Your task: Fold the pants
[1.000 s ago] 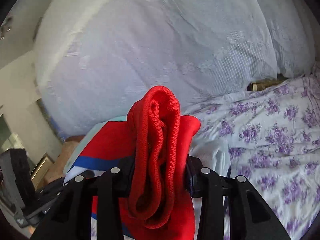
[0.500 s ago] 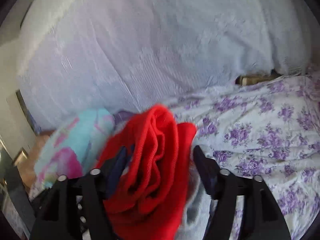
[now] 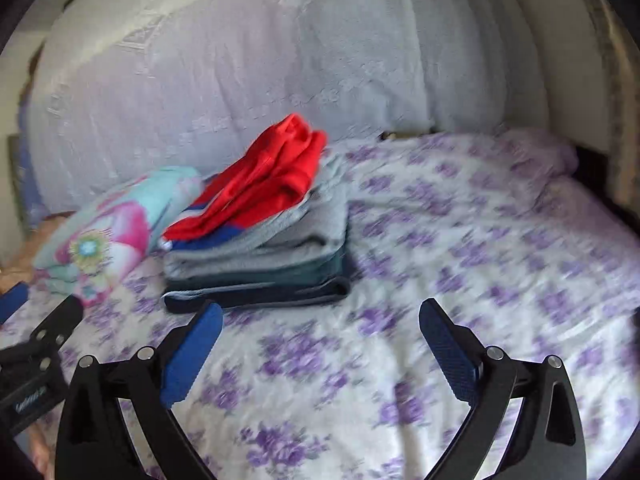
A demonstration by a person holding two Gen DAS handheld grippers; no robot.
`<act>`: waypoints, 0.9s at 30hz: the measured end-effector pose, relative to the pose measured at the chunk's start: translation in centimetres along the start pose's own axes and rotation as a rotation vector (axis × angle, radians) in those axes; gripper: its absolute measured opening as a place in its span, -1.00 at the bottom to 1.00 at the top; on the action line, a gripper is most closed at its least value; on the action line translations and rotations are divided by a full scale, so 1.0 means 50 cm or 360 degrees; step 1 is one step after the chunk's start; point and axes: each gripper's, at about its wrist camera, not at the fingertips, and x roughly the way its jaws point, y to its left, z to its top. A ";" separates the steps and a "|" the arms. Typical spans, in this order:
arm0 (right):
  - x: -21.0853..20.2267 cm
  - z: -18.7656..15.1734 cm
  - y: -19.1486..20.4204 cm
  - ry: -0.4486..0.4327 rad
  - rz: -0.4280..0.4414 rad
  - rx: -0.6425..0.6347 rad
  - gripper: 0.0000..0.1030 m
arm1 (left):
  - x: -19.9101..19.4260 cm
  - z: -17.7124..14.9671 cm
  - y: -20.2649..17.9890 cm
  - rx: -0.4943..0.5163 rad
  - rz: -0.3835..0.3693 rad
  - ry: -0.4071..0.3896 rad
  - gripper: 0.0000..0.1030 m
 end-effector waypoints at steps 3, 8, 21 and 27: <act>-0.061 0.061 0.021 -0.0228 -0.0042 0.0043 0.93 | -0.004 0.039 0.035 -0.0120 -0.0091 -0.0007 0.90; -0.061 0.123 0.076 -0.0294 -0.0055 0.0040 0.93 | 0.025 0.068 0.056 -0.0193 -0.0137 -0.0026 0.90; 0.008 0.076 0.115 -0.0200 -0.0074 -0.0309 0.93 | 0.063 0.053 0.047 -0.0137 -0.0074 0.0031 0.90; 0.011 0.077 0.100 -0.0181 -0.0033 -0.0251 0.93 | 0.068 0.052 0.048 -0.0154 -0.0101 0.0063 0.90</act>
